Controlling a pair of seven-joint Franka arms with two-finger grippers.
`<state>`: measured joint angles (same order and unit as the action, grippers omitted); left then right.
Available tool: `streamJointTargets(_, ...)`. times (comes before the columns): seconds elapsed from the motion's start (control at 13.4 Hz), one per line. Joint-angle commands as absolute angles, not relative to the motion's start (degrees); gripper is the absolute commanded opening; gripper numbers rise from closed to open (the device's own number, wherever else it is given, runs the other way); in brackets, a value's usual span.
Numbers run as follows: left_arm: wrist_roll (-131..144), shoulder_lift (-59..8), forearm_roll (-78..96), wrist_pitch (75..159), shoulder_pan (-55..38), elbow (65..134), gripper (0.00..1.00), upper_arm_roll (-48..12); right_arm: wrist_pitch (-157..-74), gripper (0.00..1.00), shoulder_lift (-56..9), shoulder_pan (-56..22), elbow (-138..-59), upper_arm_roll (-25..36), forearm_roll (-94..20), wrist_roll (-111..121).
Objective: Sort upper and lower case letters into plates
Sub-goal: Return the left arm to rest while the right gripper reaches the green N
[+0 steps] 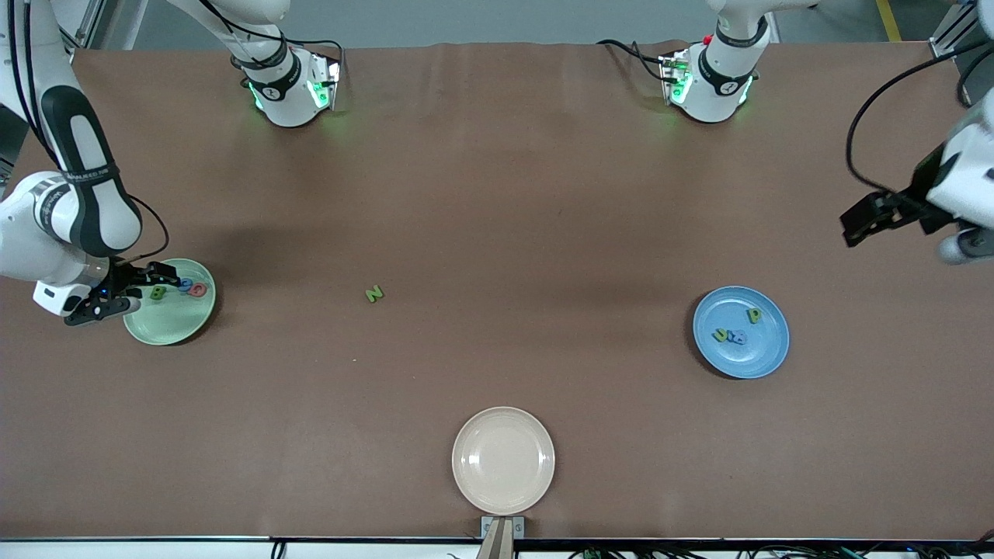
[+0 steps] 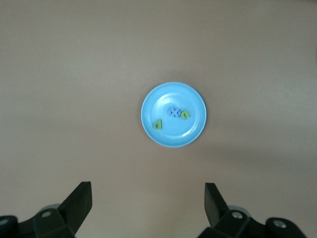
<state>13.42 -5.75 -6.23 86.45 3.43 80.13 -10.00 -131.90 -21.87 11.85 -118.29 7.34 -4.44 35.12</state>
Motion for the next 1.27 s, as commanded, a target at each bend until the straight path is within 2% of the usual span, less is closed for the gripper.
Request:
streamJointTargets(0.0, 12.4, -1.2, -4.4, 86.4, 0.3, 85.5, 1.00, -6.2, -127.0, 1.00, -16.7, 5.6, -119.9, 7.5, -4.7, 26.6)
streamJointTargets(0.52, 6.8, -0.6, -3.2, 84.7, 1.0, 85.4, 1.00, -5.7, -128.1, 1.00, -14.2, -12.4, -120.1, 7.3, -5.1, 22.3)
streamJointTargets(0.97, 1.9, -0.6, -3.2, 84.7, 2.6, 85.4, 1.00, -5.4, -138.5, 1.00, -14.5, -23.4, -125.5, 7.3, -5.1, 15.8)
streamJointTargets(1.19, 2.7, -0.6, -3.1, 84.6, 2.6, 85.5, 1.00, -5.4, -139.3, 1.00, -15.3, -27.7, -125.4, 7.2, -5.1, 9.3)
